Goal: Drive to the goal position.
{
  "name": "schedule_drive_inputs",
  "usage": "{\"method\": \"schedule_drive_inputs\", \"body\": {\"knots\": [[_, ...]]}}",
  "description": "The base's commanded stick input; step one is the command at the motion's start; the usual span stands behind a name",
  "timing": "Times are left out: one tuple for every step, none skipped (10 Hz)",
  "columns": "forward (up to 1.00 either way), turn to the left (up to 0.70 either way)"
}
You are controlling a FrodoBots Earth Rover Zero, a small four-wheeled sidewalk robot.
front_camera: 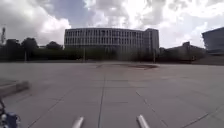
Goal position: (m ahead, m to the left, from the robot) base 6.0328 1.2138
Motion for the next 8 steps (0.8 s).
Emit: {"method": "schedule_drive_inputs", "body": {"knots": [[0.7, 0.0], [0.7, 0.0], [0.7, 0.0], [0.7, 0.0], [0.7, 0.0], [0.7, 0.0], [0.7, 0.0], [0.7, 0.0]]}}
